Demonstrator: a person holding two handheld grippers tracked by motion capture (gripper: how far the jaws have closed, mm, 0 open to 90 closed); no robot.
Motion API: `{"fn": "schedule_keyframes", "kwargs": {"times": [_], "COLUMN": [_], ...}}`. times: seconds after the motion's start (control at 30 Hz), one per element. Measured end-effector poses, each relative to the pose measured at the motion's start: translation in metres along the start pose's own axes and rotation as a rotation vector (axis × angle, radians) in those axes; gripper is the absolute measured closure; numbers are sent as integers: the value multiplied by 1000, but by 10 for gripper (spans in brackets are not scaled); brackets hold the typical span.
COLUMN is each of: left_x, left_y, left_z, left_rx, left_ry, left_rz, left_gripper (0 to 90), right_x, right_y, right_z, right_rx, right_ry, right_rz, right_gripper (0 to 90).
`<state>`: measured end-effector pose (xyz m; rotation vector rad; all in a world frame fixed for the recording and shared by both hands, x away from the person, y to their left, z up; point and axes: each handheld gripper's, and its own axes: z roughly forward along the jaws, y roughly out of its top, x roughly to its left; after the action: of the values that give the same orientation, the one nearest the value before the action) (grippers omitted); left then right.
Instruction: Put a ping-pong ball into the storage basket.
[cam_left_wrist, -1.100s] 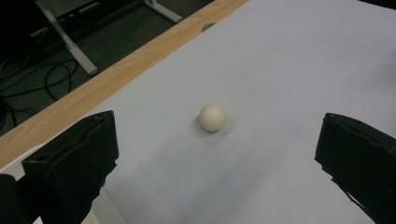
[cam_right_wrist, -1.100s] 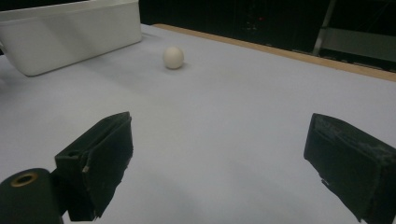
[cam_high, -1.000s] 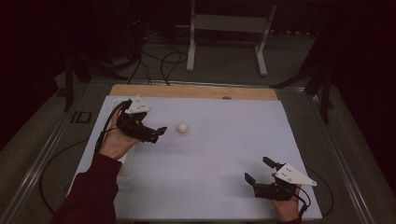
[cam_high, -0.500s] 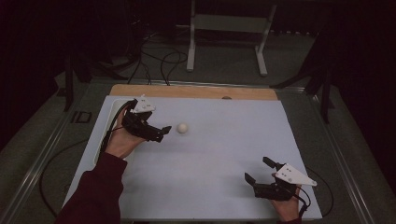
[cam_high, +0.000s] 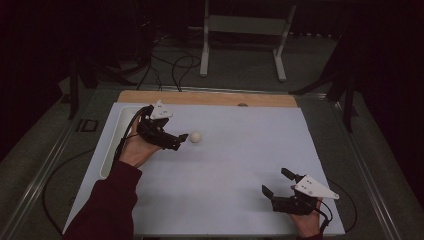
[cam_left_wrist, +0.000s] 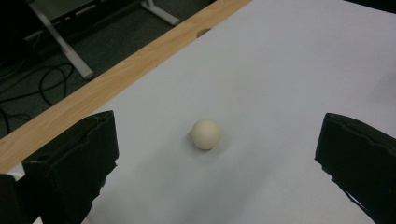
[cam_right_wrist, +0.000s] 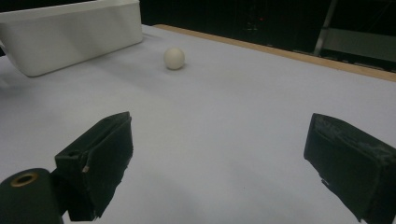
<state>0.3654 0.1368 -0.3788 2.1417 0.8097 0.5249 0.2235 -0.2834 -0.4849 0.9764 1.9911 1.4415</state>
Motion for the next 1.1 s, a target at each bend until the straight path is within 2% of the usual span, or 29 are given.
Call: {"fn": "schedule_keyframes", "kwargs": {"times": [1.1], "left_x": [-3], "left_y": [7], "left_z": [29], "left_rx": [30], "left_ry": [4], "left_rz": [13], "left_gripper": [0], "right_x": [-1], "right_y": [0], "right_z": [-1], "right_rx": [-3], "right_ry": [0], "right_rz": [1], "right_gripper": [79]}}
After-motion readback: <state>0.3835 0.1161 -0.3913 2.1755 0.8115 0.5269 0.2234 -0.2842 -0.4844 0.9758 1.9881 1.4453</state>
